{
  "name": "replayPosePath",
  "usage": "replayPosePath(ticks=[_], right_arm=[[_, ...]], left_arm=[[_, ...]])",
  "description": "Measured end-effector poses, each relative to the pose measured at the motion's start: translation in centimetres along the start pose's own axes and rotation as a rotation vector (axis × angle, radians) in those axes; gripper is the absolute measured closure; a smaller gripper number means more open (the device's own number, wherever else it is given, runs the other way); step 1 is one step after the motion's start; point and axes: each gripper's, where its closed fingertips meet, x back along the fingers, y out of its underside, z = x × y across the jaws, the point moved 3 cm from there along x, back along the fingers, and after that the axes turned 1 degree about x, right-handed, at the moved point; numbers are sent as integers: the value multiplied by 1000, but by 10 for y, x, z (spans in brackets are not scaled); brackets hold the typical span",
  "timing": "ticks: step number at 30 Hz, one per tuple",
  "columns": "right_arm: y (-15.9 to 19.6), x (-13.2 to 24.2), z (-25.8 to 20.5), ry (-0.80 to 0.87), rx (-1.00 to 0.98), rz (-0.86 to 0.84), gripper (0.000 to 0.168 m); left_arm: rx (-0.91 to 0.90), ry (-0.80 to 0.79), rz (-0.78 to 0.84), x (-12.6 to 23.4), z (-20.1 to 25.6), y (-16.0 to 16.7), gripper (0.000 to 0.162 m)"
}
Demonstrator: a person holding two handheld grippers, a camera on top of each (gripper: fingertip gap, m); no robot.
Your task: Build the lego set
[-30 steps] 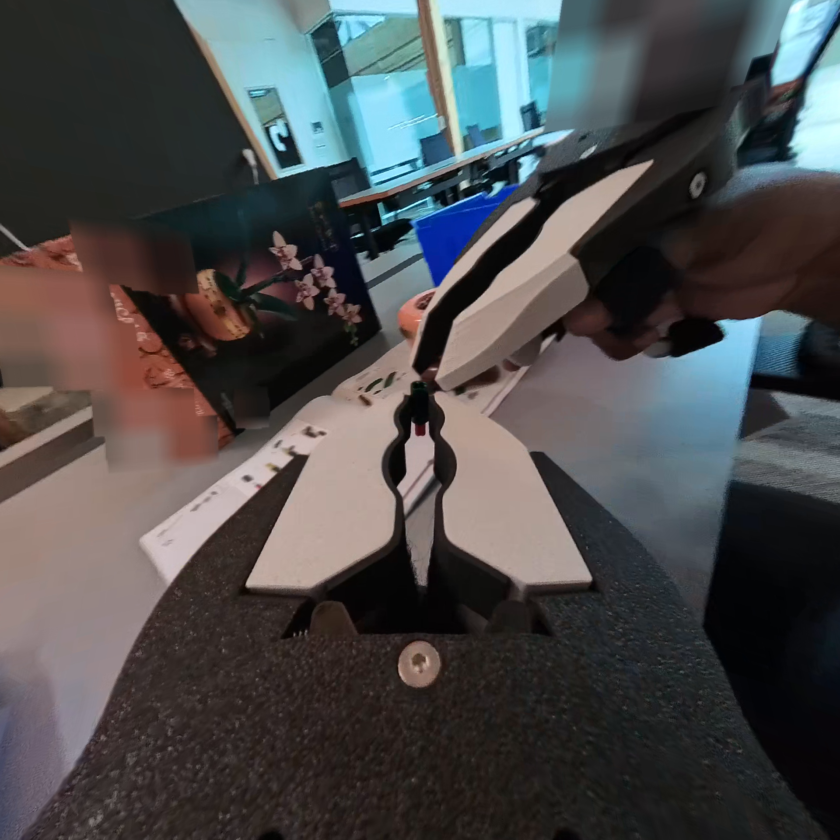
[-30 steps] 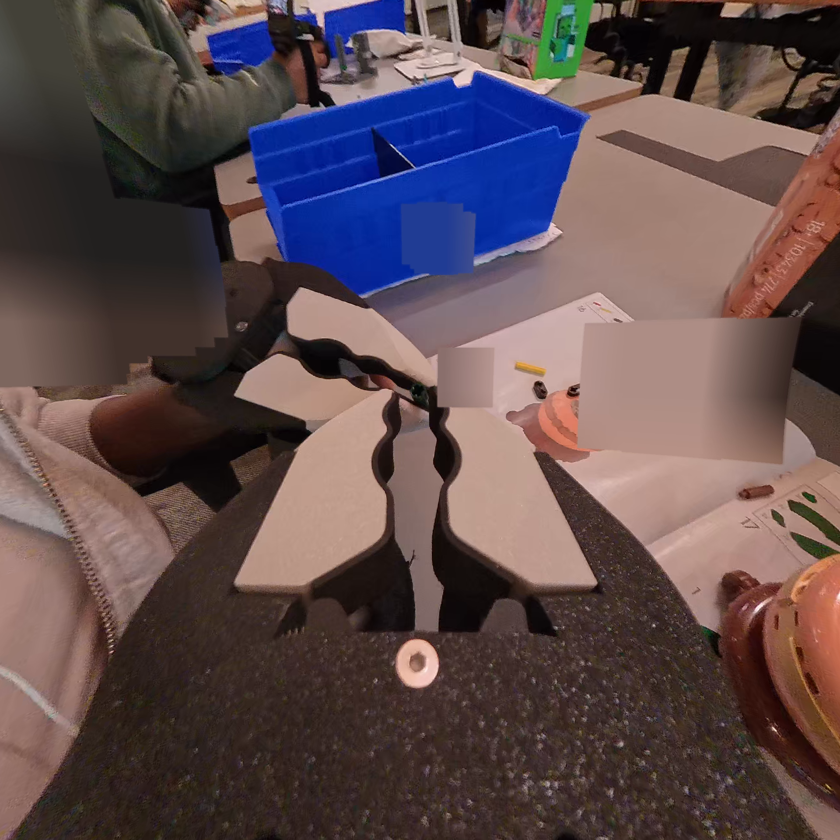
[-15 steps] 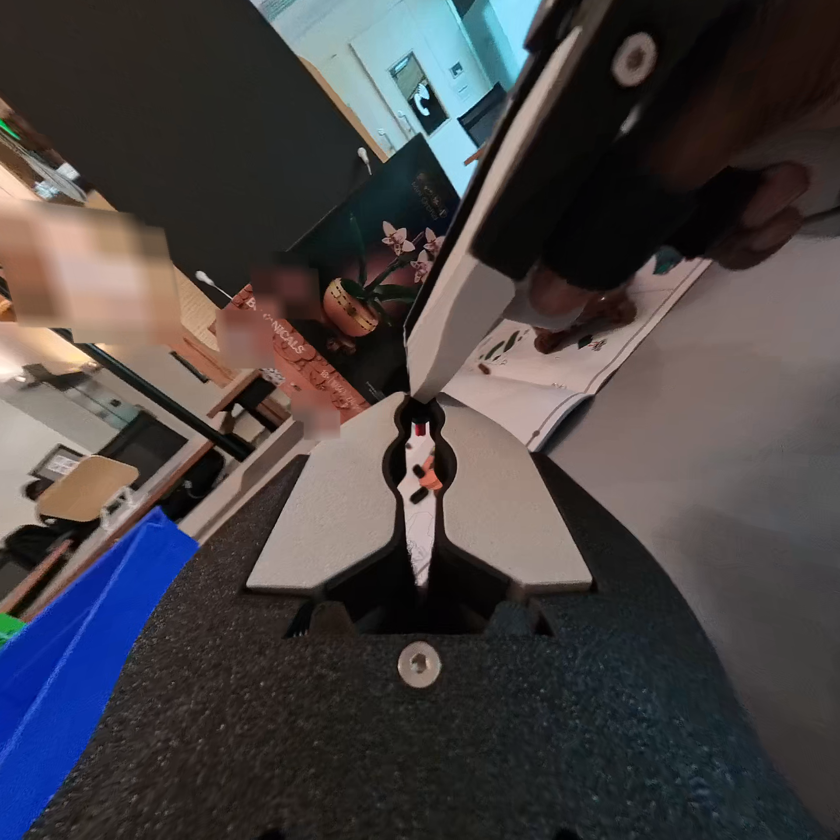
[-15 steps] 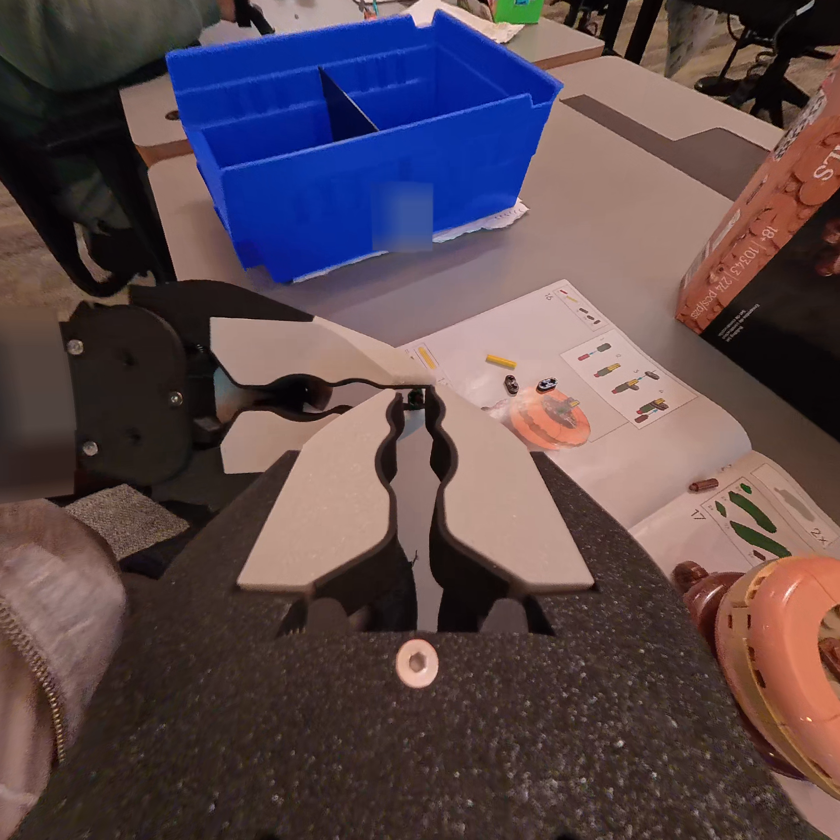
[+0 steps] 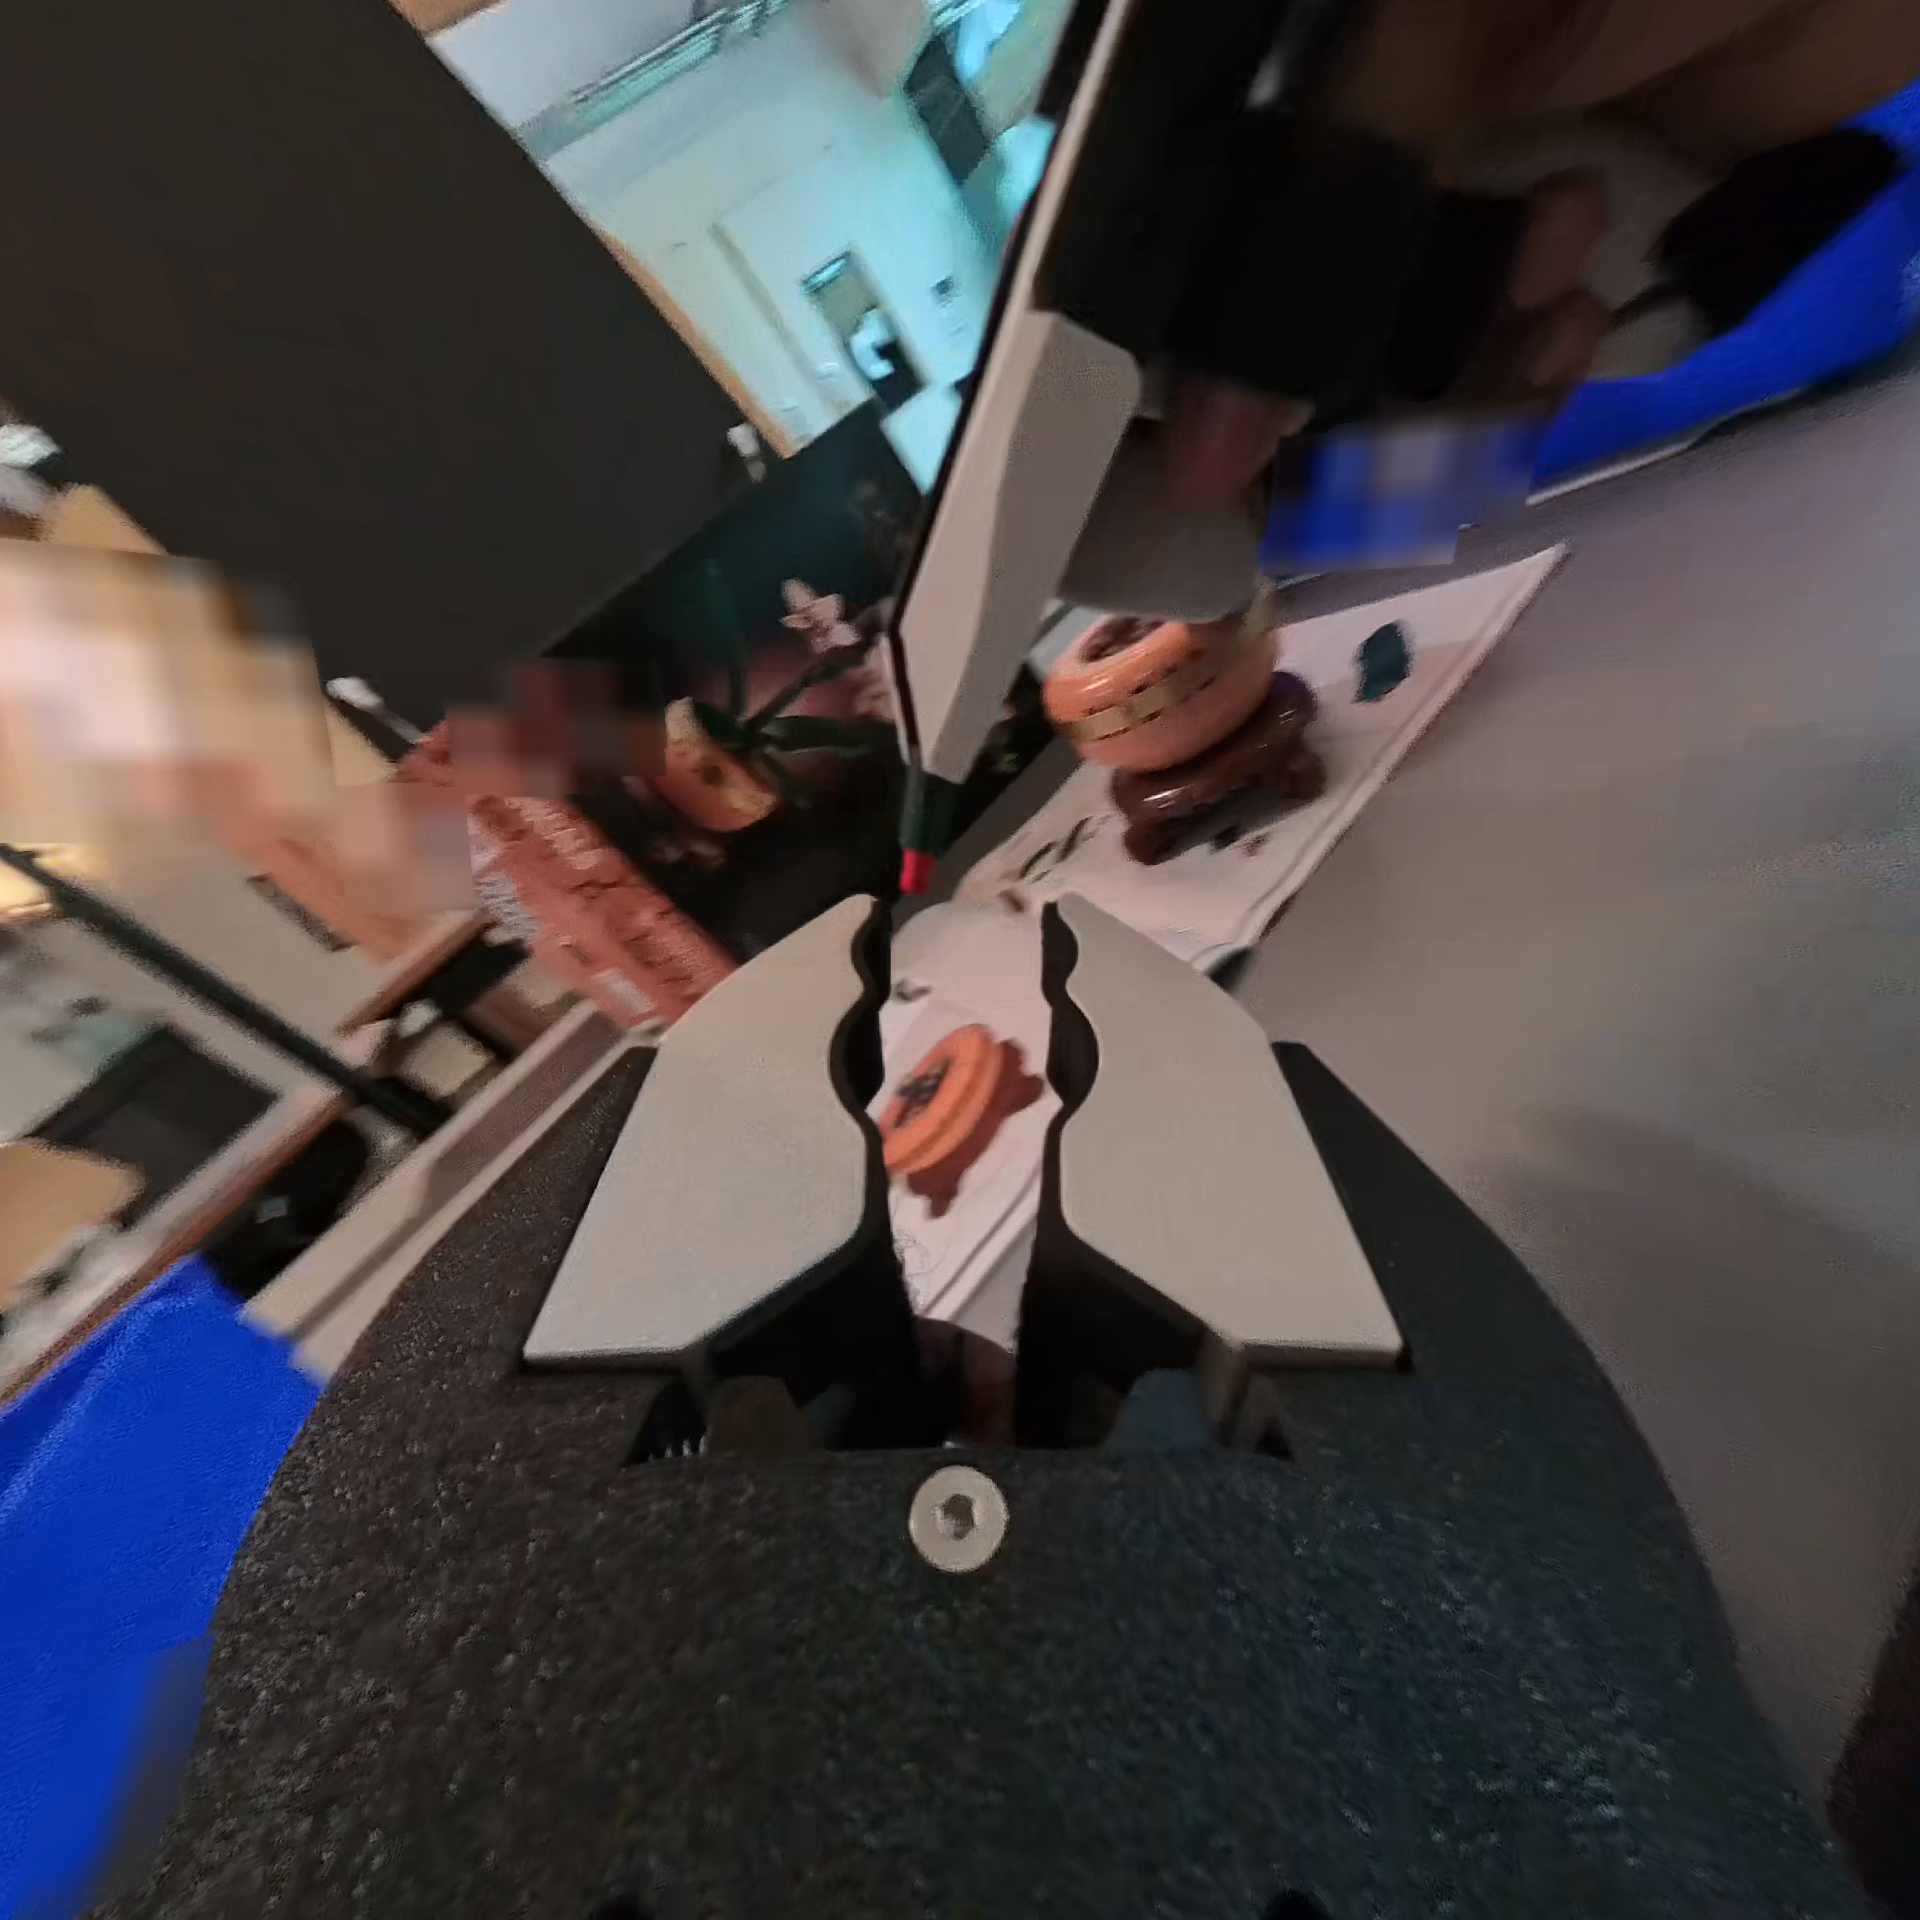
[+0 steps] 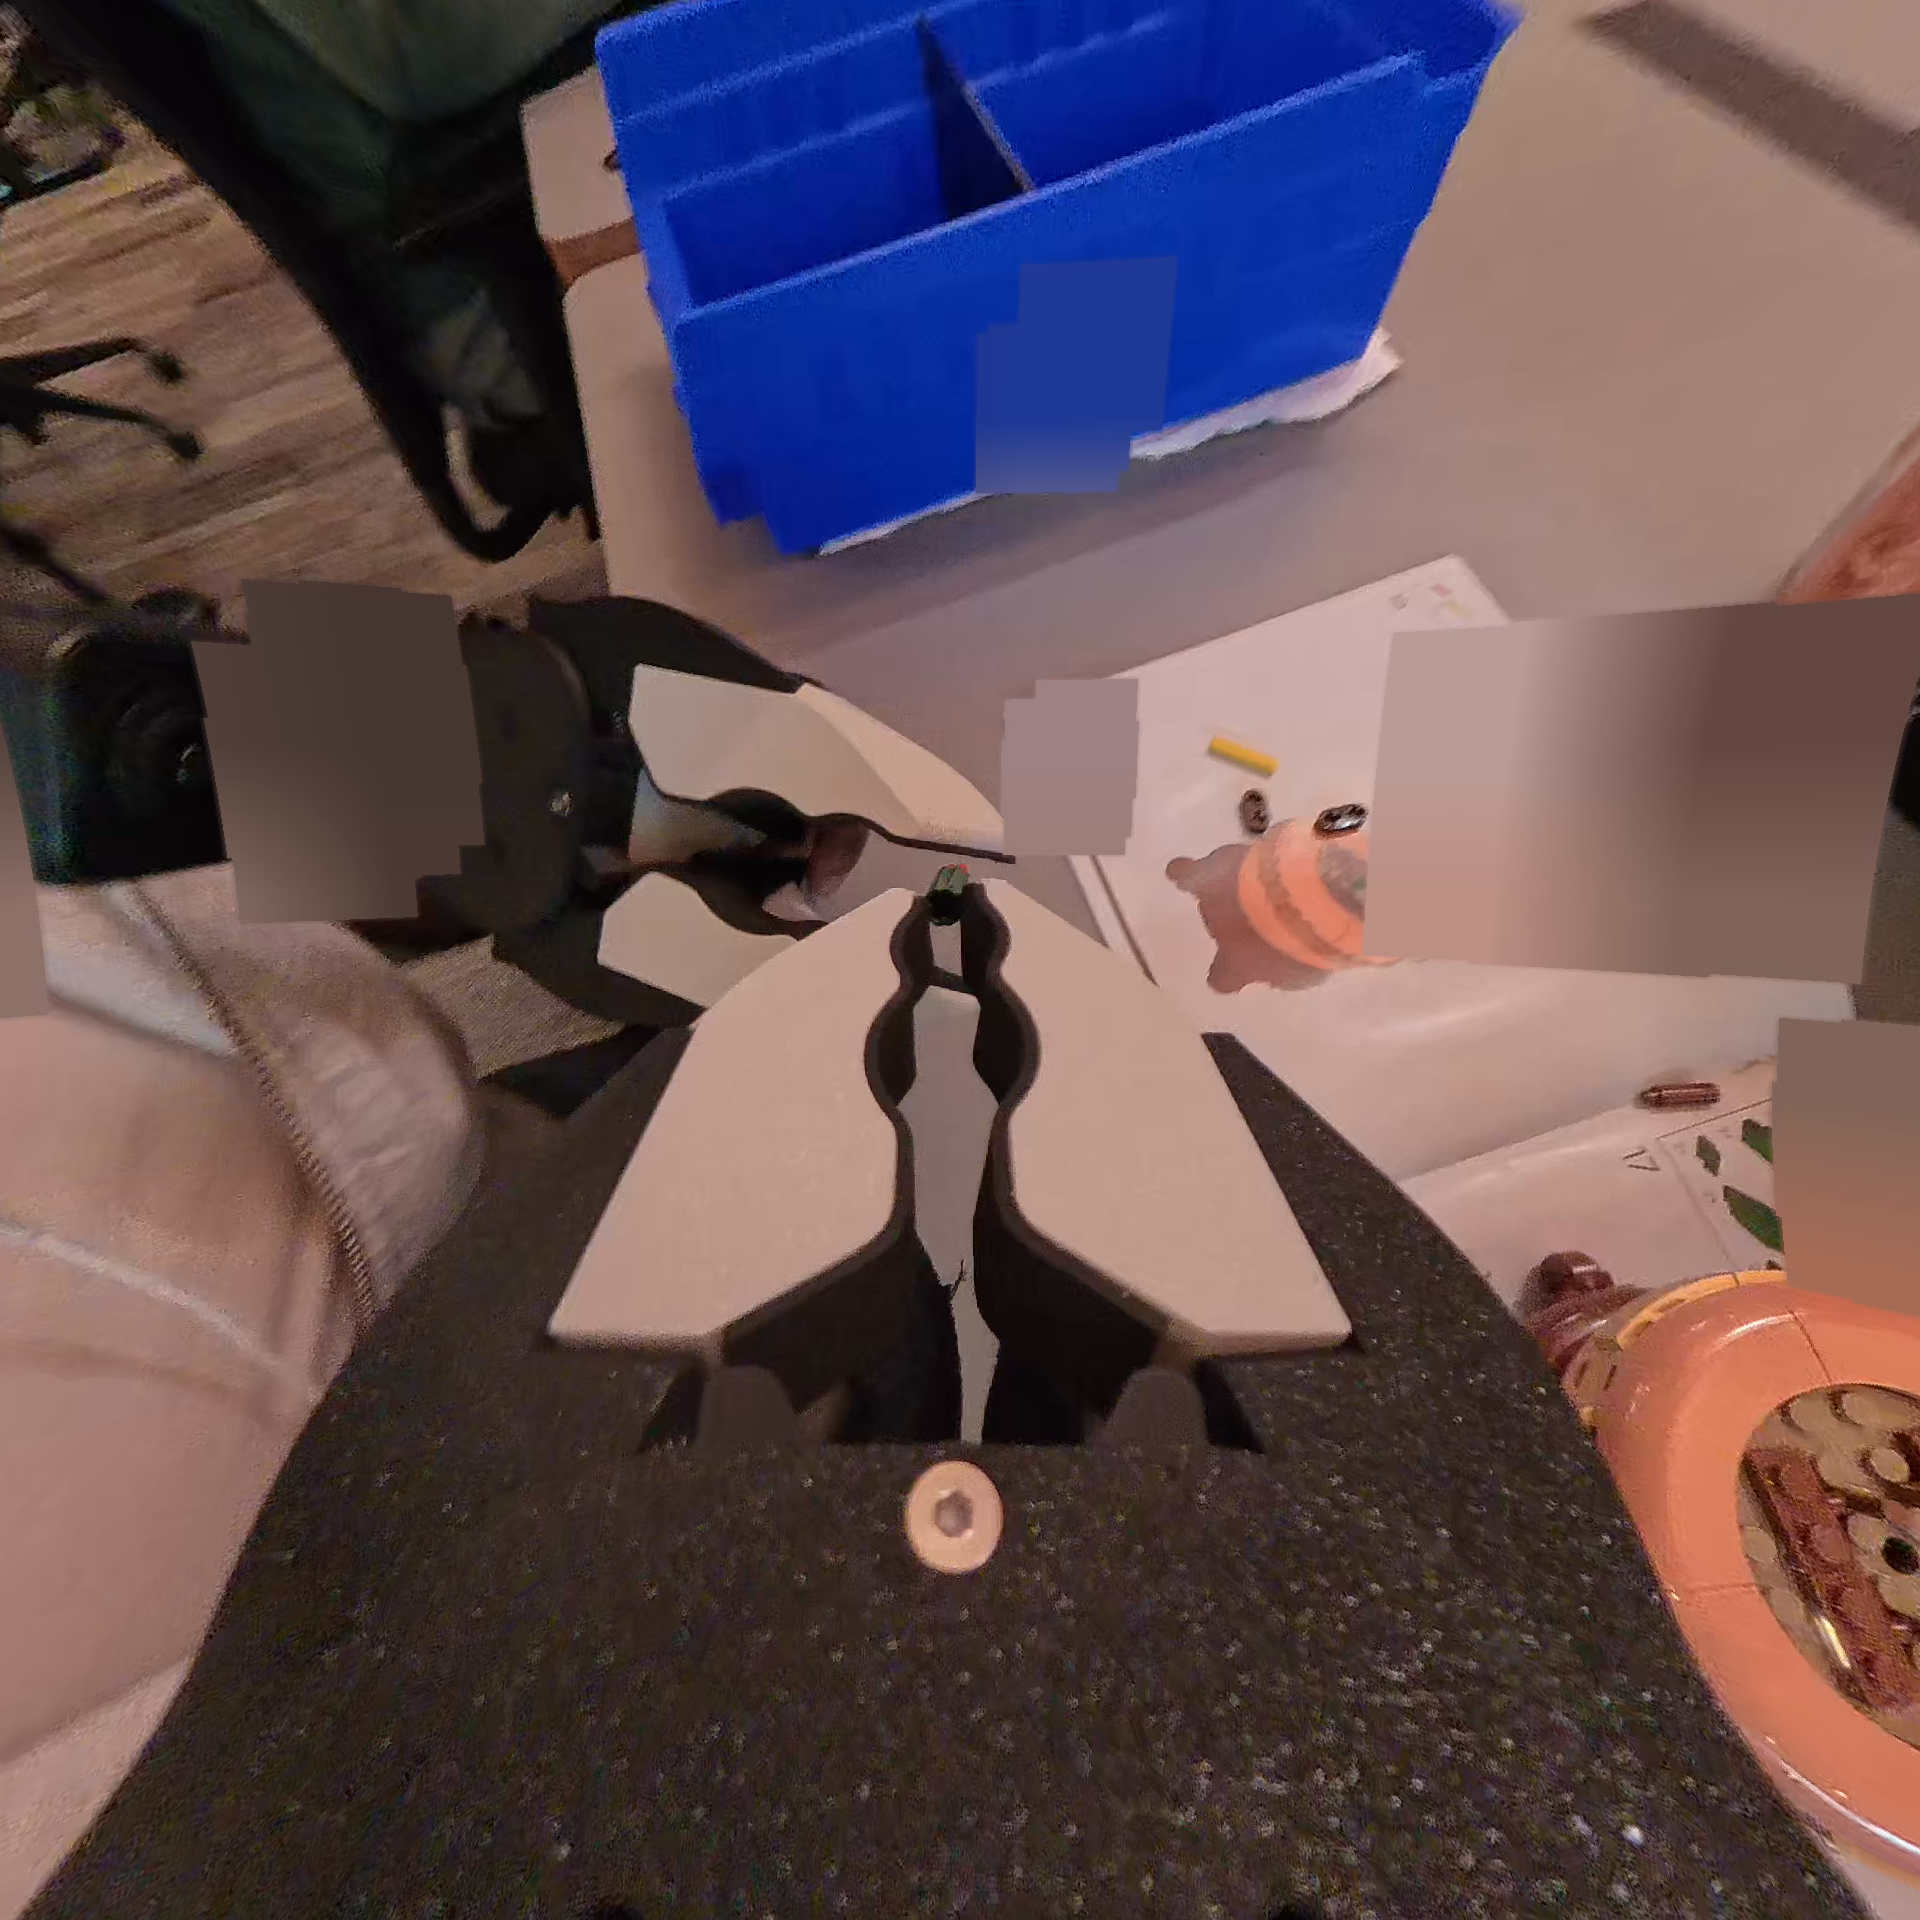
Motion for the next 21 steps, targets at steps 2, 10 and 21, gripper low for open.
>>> replayPosePath(ticks=[2, 10, 21], right_arm=[[4, 4, 0, -63, -3, -92, 162], [8, 0, -5, -90, 105, -307, 162], [6, -4, -9, -81, 164, -353, 162]], left_arm=[[71, 41, 43, 1, 3, -4, 135], [112, 112, 76, 0, 13, -10, 144], [202, 177, 54, 0, 16, -7, 156]])
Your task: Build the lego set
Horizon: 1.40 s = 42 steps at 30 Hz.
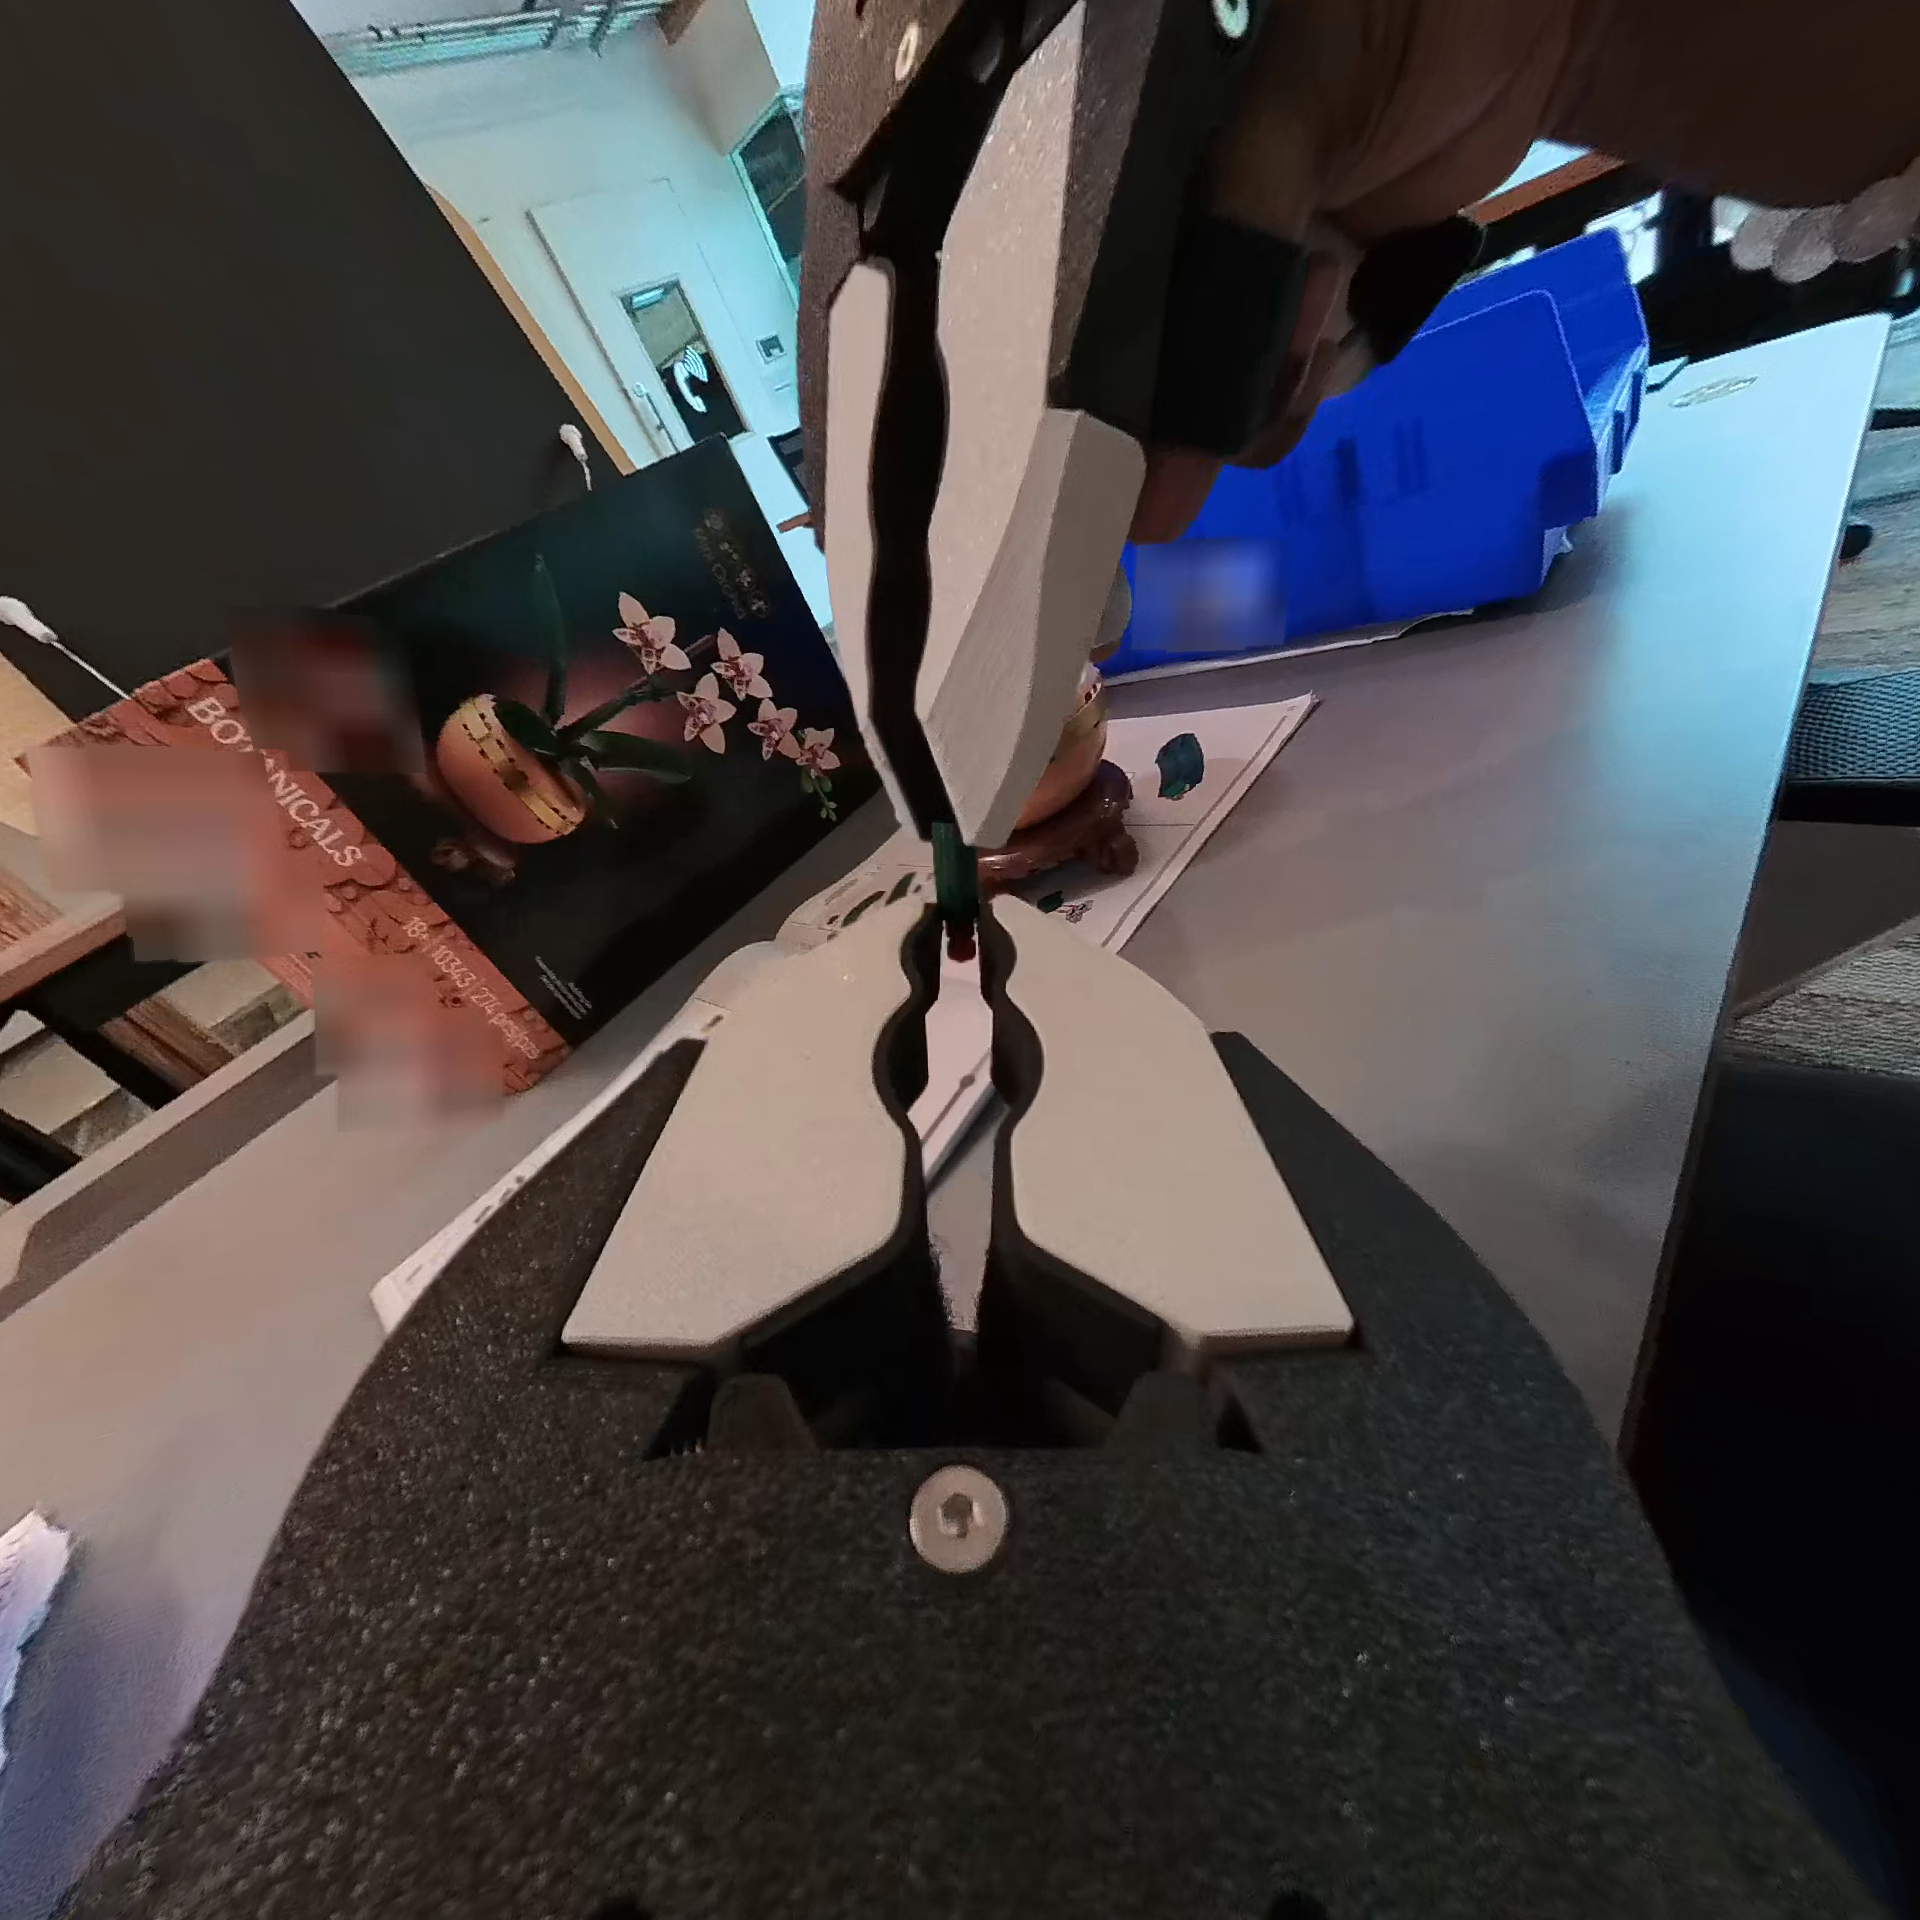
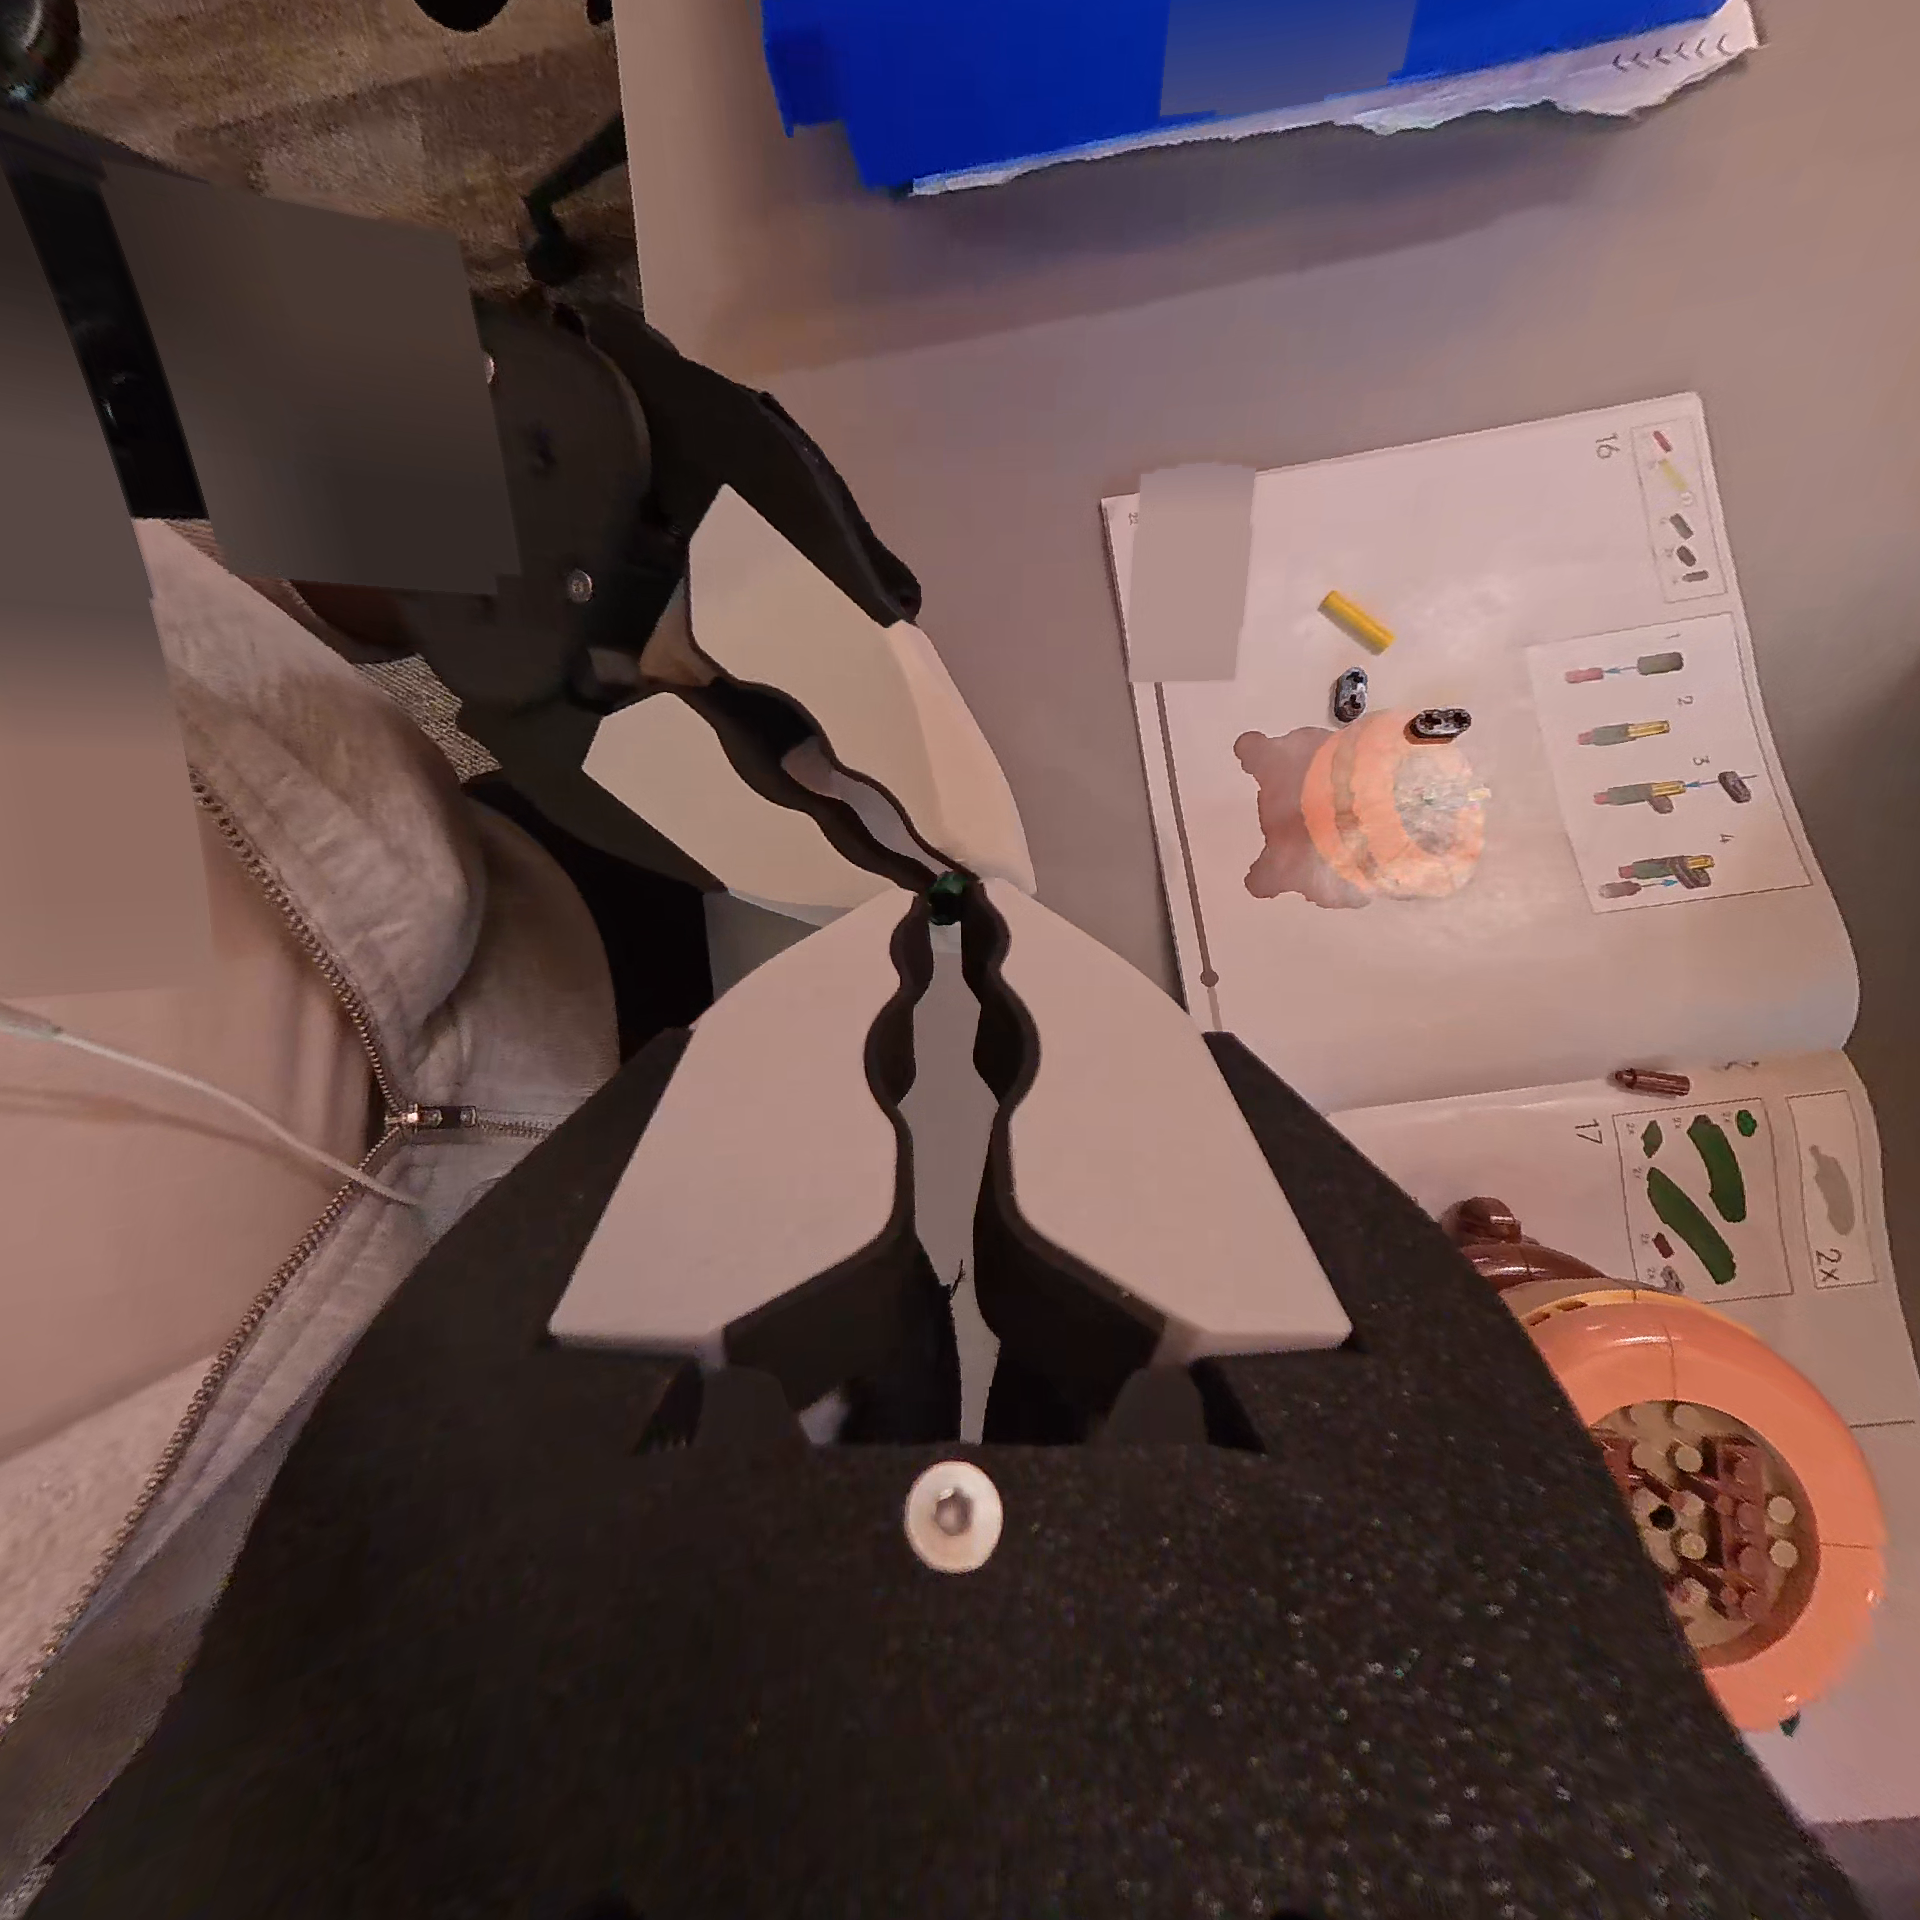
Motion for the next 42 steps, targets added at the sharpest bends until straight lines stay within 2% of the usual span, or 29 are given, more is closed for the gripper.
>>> replayPosePath(ticks=[12, 16, 19, 22, 25, 27, 28, 29, 30, 31, 33, 36, 37, 39, 40, 42], right_arm=[[-5, 2, -4, 3, 53, 81, 162], [-15, 10, -6, 48, 138, 272, 160], [-26, 30, -1, 213, 218, 552, 151], [-26, 45, 8, 366, 202, 802, 140], [-14, 33, 22, 433, 125, 834, 122], [-9, 22, 27, 456, 106, 843, 117], [-8, 19, 28, 455, 111, 858, 121], [-7, 18, 28, 458, 125, 869, 134], [-6, 18, 29, 482, 146, 867, 157], [-3, 18, 30, 502, 170, 845, 168], [1, 20, 33, 517, 178, 812, 168], [2, 27, 39, 519, 136, 890, 168], [1, 29, 41, 517, 113, 930, 152], [2, 32, 43, 522, 111, 977, 152], [1, 31, 39, 504, 149, 974, 168], [-6, 26, 35, 453, 193, 934, 168]], left_arm=[[139, 89, 30, 3, 0, -4, 157], [306, 176, 104, 9, -4, -10, 158], [355, 226, 119, 14, -9, -9, 158], [374, 268, 118, 19, -12, -7, 158], [373, 280, 134, 23, -17, -6, 157], [376, 288, 133, 25, -19, -5, 157], [375, 292, 132, 25, -19, -4, 157], [373, 295, 133, 26, -19, -4, 157], [374, 296, 134, 26, -19, -4, 157], [375, 300, 134, 25, -19, -4, 157], [373, 305, 134, 26, -19, -4, 157], [371, 313, 130, 26, -18, -5, 157], [374, 315, 131, 26, -18, -5, 157], [387, 314, 138, 26, -19, -5, 157], [393, 313, 142, 27, -20, -5, 157], [398, 310, 145, 27, -21, -5, 157]])
